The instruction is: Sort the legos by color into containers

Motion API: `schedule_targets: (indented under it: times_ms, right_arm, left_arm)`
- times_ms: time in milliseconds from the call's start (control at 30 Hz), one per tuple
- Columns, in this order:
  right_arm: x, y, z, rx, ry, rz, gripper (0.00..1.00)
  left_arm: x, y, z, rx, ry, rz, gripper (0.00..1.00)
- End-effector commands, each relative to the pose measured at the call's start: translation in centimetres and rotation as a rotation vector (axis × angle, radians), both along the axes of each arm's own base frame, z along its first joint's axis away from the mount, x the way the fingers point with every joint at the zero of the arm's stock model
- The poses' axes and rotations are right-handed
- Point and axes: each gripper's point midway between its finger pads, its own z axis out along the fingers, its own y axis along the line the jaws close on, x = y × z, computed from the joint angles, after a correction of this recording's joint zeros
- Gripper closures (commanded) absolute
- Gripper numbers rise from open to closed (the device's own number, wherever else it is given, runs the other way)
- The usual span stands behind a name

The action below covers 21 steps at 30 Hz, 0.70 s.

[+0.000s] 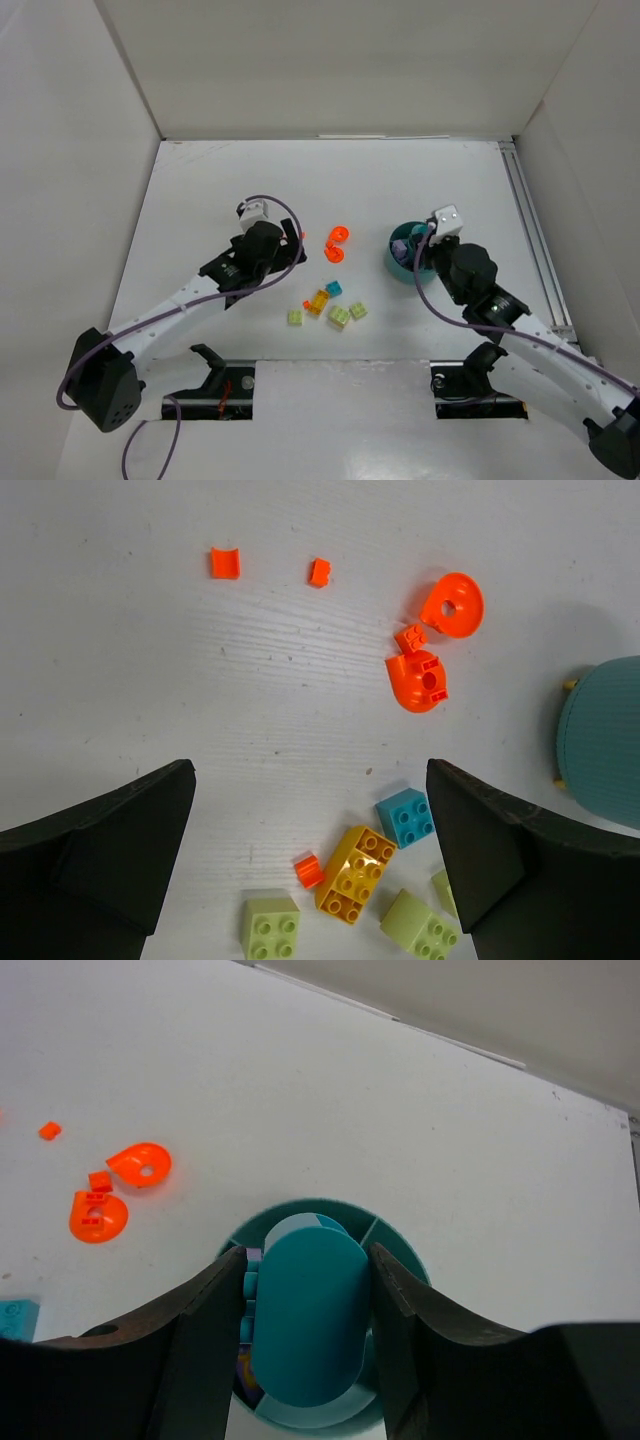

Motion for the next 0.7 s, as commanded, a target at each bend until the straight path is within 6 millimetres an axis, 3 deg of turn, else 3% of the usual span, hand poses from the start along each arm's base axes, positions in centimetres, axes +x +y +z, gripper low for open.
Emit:
schedule_targets:
  times_ms: [0,300,667]
  right_arm:
    - [-0.9,-2.3,-0.7,0.068,-0.004,-0.075,0.71]
    - [-2.1,-3.8,-4.9,0.091,0.061,-0.122,0.71]
    - [-2.3,-4.8,-4.1,0.105,-0.015,-0.154,0.65]
  left_arm:
    - [1.6,-1.6,3.2,-0.046,-0.085,-0.042,0.0]
    - [1.9,-2.4,2.6,-0.047,-0.068,-0.071,0.0]
    - [2.1,-2.7,1.9,-0.033,-0.052,-0.084,0.0]
